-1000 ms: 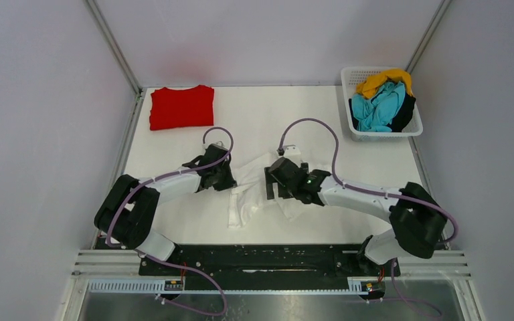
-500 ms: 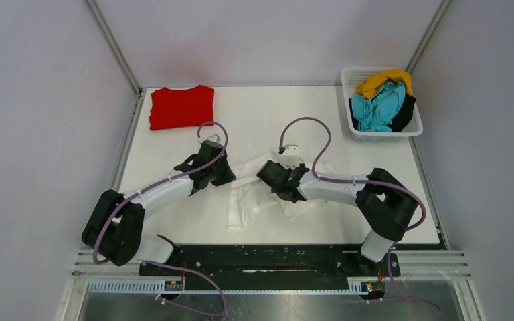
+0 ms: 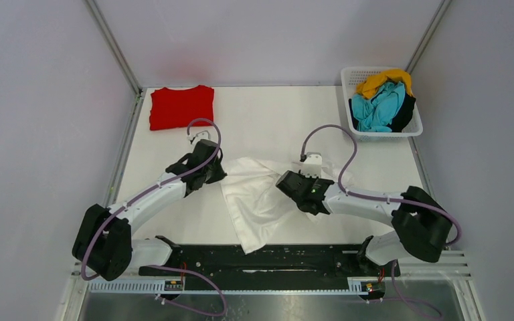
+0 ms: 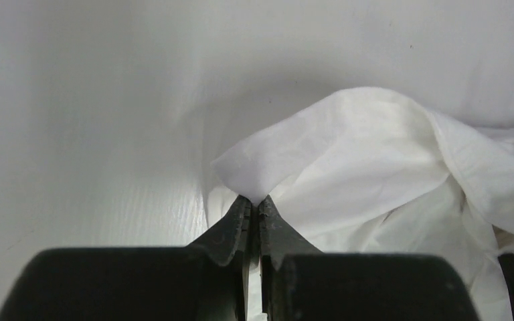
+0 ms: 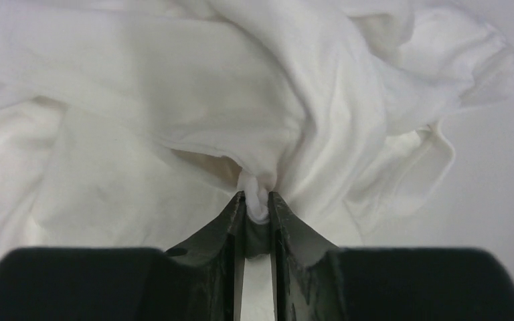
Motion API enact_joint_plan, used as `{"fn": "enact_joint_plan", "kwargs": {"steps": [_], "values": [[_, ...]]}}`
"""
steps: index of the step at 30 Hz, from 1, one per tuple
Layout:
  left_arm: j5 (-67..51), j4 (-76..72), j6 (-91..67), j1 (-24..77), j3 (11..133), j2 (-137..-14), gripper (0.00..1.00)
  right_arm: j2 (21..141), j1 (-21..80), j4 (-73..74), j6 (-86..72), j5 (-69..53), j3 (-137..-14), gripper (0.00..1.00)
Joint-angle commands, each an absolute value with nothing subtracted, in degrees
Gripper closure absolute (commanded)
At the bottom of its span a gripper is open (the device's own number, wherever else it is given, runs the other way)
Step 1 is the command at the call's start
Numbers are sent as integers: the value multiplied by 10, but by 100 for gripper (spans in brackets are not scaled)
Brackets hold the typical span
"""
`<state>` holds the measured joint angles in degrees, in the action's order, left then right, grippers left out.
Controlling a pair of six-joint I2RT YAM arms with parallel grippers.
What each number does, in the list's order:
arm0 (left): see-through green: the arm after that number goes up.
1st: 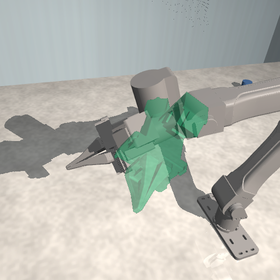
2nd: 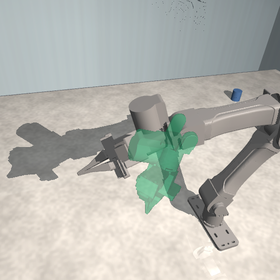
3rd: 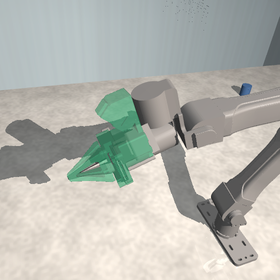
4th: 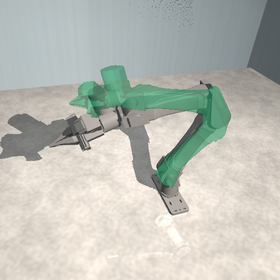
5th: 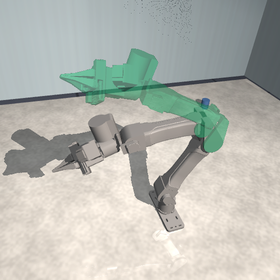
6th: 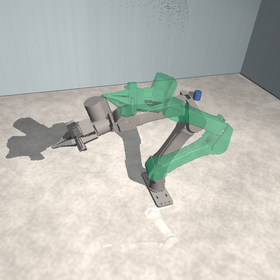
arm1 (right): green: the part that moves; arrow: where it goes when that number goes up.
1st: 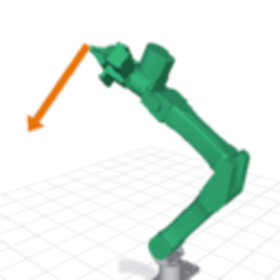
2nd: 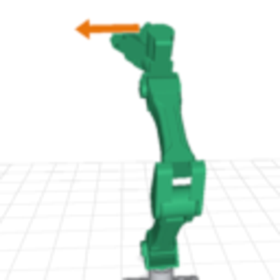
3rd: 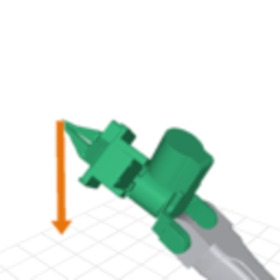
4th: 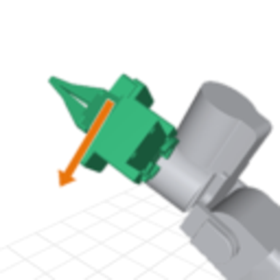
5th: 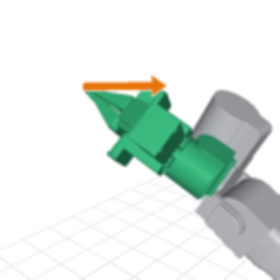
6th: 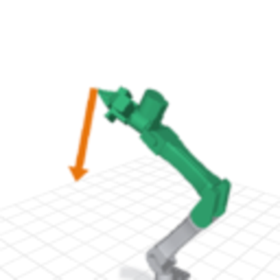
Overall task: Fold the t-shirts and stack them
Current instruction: Flatten out the tshirt
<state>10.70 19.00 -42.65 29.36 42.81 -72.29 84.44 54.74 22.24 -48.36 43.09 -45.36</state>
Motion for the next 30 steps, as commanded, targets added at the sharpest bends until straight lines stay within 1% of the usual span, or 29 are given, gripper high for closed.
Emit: {"fn": "enact_joint_plan", "kwargs": {"steps": [1,5,7,8,12,15,19,22,26,30], "values": [[168,205,-413,295,468,-701,100,780,541,242,-497,472,-409,83],[205,225,-408,294,490,-688,100,735,514,246,-475,470,-384,90],[233,238,-403,294,505,-677,100,702,493,260,-457,472,-384,95],[246,246,-402,295,514,-667,100,679,483,269,-448,477,-387,95],[272,263,-391,294,547,-617,100,550,458,320,-401,521,-417,98],[259,257,-376,295,576,-569,100,449,457,303,-327,521,-454,100],[230,254,-354,296,627,-498,100,342,457,252,-208,448,-523,100],[196,243,-340,297,663,-441,100,306,457,257,-148,369,-605,100],[126,224,-314,297,721,-380,100,318,457,325,-101,255,-751,100],[47,216,-291,297,792,-355,100,360,457,407,-74,107,-895,100]]}}
